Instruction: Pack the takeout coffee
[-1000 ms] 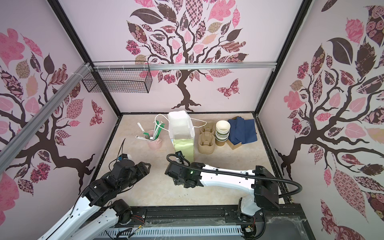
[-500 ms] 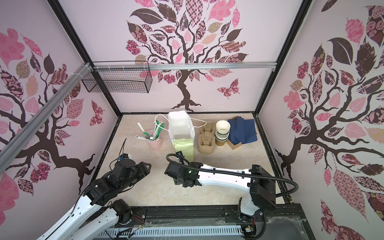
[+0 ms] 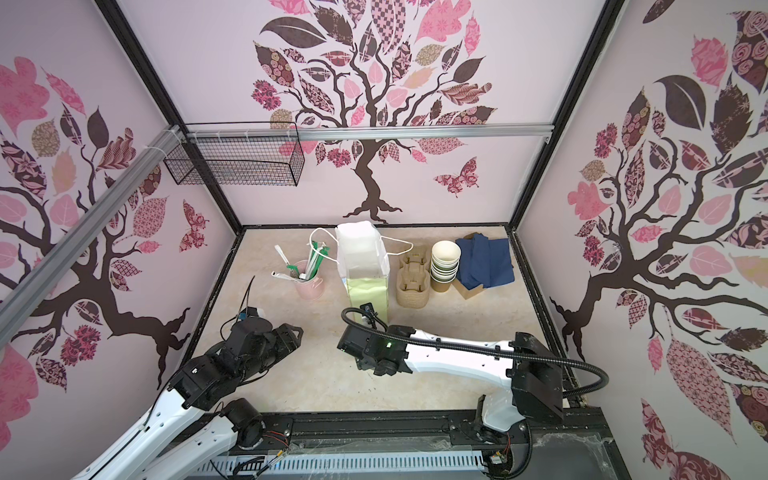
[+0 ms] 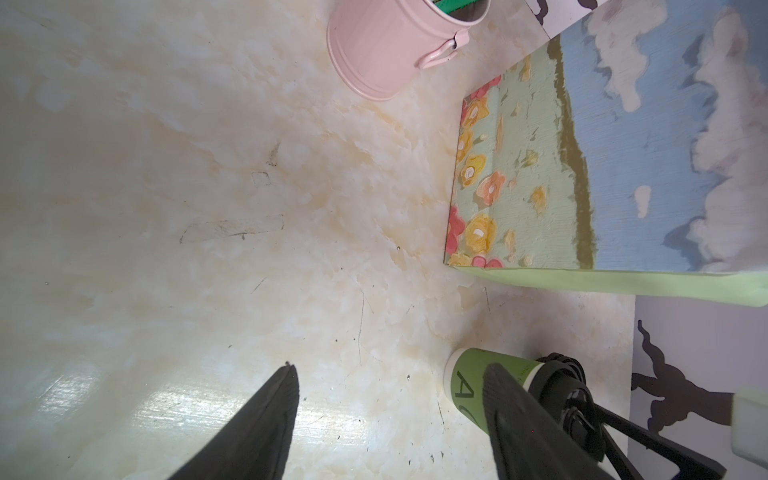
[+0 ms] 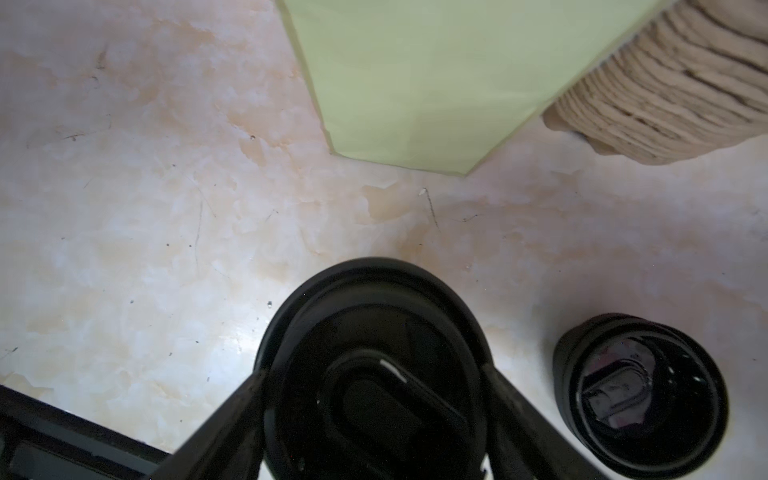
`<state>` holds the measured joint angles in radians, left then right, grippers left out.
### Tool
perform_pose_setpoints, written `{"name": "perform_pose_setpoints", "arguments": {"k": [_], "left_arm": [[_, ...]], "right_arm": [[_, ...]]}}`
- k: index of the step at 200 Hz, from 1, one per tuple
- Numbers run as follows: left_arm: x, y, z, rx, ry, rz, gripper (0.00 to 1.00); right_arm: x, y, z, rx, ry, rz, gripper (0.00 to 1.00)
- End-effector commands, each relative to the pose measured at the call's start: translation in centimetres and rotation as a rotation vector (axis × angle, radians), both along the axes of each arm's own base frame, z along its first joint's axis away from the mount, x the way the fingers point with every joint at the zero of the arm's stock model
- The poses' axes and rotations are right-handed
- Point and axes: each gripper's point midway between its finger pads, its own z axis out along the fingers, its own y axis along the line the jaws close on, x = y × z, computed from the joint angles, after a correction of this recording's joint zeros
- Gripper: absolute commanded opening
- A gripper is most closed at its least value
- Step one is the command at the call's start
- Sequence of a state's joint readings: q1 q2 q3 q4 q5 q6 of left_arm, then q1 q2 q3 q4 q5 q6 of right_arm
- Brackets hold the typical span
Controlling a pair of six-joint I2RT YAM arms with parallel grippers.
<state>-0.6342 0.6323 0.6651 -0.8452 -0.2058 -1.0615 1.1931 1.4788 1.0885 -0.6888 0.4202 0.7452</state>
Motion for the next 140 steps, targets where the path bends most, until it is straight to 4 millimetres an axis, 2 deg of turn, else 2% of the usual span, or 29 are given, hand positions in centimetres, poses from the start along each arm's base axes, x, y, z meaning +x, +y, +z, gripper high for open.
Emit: {"name": "perform_pose_setpoints", "arguments": {"k": [1, 41, 76, 109, 140], "left_arm": [[0.5, -0.1, 0.3, 0.002, -0.022, -0.003, 0.74], [0.5, -0.2, 0.0, 0.009, -0.016, -0.008, 0.74], [0.7, -0.4, -0.2, 0.011, -0.012, -0.010, 0.74], [0.9, -0.5, -0.3, 0.016, -0.007, -0.016, 0.73], [0.7, -0.3, -0.4, 0.027, -0.004, -0.017, 0.73]], "right_arm": [[-0.4, -4.5, -0.8, -0.092, 0.036, -0.054, 0.79], [0.2, -9.5, -1.4, -0.140, 0.040, -0.131, 0.79], [1.2, -12.9, -1.2, -0.162, 0.031, -0.205, 0.79], [1.9, -14.7, -1.4, -0.177, 0.037, -0.259, 0.80], [2.2, -14.6, -1.3, -0.166, 0.038, -0.268, 0.81]]}}
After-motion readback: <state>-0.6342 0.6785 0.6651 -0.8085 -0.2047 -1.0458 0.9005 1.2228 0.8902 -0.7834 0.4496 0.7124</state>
